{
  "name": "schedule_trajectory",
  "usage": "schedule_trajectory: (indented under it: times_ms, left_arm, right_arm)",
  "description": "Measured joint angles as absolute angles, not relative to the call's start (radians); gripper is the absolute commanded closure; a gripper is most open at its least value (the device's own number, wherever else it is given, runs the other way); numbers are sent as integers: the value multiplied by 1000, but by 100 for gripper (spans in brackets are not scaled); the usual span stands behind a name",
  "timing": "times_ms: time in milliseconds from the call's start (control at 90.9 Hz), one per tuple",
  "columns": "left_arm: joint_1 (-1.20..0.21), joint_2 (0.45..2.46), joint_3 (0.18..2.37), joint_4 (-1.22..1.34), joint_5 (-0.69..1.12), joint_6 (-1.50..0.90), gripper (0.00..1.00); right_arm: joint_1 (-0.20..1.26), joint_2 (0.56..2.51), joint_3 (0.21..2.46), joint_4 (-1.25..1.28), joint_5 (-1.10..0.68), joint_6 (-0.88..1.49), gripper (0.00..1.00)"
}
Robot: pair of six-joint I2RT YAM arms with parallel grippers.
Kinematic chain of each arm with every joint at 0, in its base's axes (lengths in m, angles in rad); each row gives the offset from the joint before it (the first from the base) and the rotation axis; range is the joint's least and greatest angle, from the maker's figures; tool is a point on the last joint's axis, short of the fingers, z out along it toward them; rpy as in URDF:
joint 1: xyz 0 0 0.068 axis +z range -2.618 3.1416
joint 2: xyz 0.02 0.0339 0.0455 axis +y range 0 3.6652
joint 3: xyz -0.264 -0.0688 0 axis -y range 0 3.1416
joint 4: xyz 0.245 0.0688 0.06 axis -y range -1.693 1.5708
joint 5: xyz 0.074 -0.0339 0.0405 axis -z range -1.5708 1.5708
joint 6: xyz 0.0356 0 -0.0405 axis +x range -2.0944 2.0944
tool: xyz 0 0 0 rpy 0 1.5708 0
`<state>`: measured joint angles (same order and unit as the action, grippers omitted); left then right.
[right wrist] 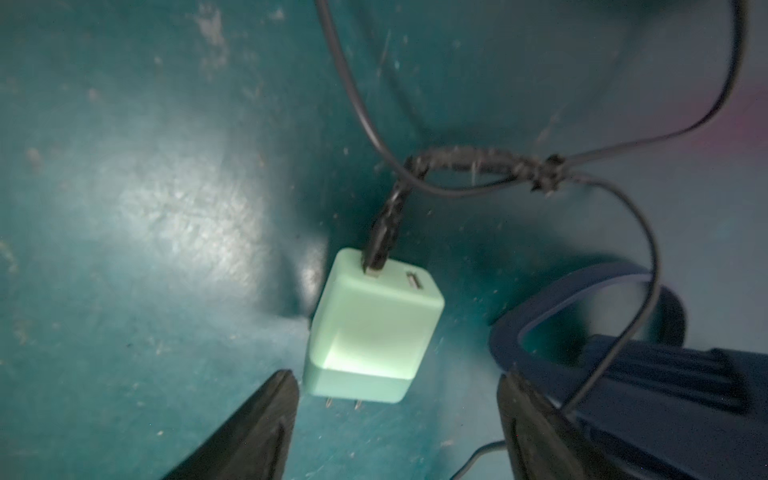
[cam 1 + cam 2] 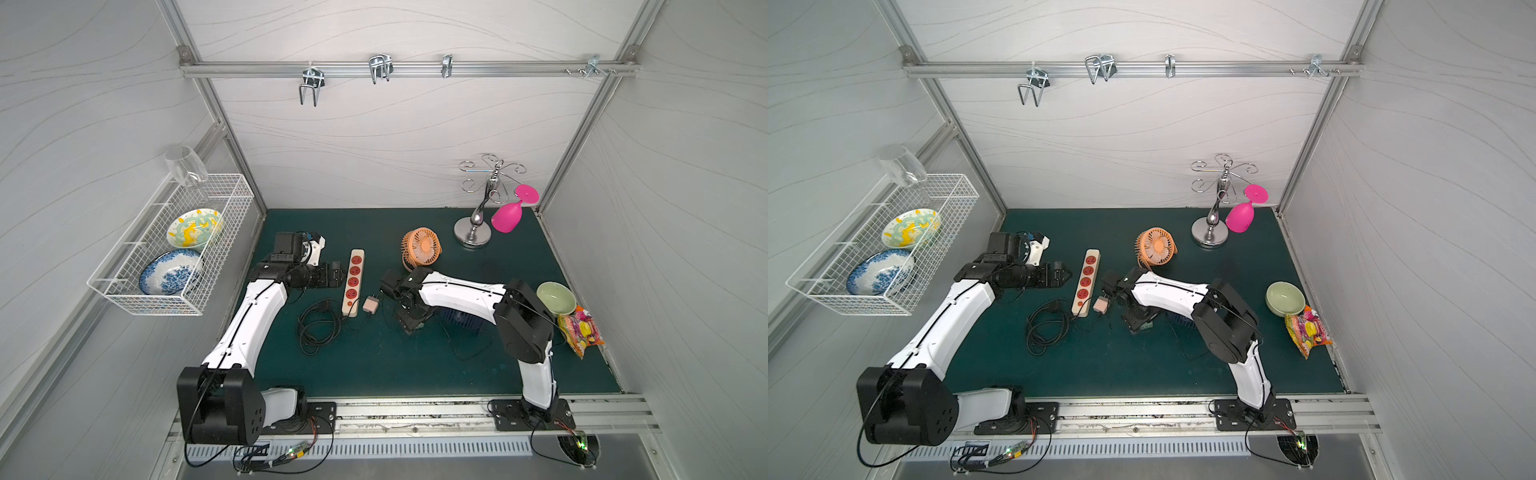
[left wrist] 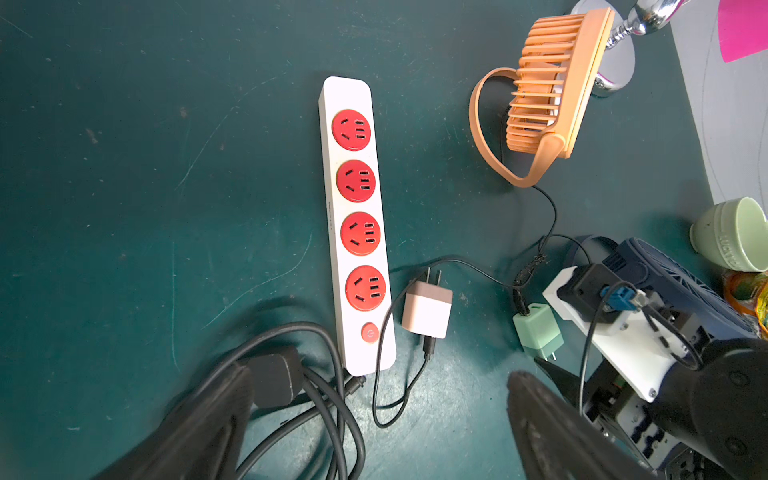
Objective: Plug the desk fan into the power strip
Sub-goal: Pick up the plug from the center of the board.
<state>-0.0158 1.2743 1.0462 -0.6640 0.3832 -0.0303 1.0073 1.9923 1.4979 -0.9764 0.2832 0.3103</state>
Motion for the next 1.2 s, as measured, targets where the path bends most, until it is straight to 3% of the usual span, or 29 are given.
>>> schedule_trajectory:
  times_ms: [286,946,1200]
  left_arm:
    - [-16,1275,1046,-664,385,-30,0]
    - [-16,1275,1046,-664,393,-30,0]
    - [-16,1275,1047,-669,406,-14,0]
  right_arm:
    - [955,1979,1423,-914,186,356,42]
    - [930,1954,1372,-847,163,360,64]
    - [944,1852,1341,-826,180,304,73]
